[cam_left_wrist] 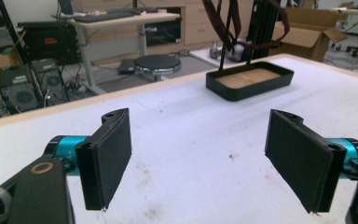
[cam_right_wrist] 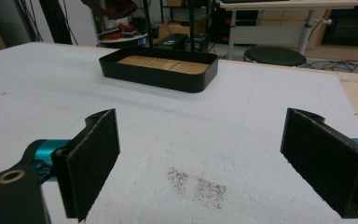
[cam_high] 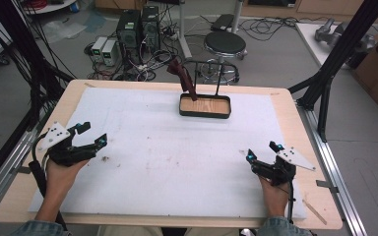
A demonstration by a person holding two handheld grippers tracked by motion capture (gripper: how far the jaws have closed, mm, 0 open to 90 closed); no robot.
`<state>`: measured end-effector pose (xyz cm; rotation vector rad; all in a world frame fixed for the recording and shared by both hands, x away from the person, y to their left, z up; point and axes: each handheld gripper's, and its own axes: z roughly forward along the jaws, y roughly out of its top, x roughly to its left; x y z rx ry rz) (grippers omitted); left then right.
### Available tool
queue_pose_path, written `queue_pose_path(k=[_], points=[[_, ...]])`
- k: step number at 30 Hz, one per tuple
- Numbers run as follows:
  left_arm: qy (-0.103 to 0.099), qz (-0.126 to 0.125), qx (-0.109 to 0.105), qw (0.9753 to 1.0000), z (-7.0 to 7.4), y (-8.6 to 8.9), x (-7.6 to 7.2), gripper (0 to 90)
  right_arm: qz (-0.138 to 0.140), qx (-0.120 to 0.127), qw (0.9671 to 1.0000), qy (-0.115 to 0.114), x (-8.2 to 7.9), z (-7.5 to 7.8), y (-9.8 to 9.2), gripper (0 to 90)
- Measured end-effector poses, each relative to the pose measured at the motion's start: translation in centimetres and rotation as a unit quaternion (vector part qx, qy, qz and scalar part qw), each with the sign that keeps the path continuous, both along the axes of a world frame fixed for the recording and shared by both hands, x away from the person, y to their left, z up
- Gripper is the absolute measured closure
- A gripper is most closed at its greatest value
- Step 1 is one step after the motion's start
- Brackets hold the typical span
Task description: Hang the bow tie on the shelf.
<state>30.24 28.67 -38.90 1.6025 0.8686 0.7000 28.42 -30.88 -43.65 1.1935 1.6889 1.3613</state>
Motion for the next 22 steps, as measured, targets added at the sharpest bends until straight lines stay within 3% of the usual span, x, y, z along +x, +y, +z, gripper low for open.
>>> queue_pose_path(k=[9, 22], points=[[0.025, 0.001, 0.018, 0.9995, -1.7, -0.1, 0.1, 22.6, 0.001, -0.001, 1.0, 0.0, 0.0, 0.0, 0.0, 10.8], [0.039, -0.004, 0.025, 0.9989, -2.3, -0.3, 0.4, 22.0, 0.0, -0.003, 1.0, -0.001, 0.0, 0.0, 0.0, 10.8]])
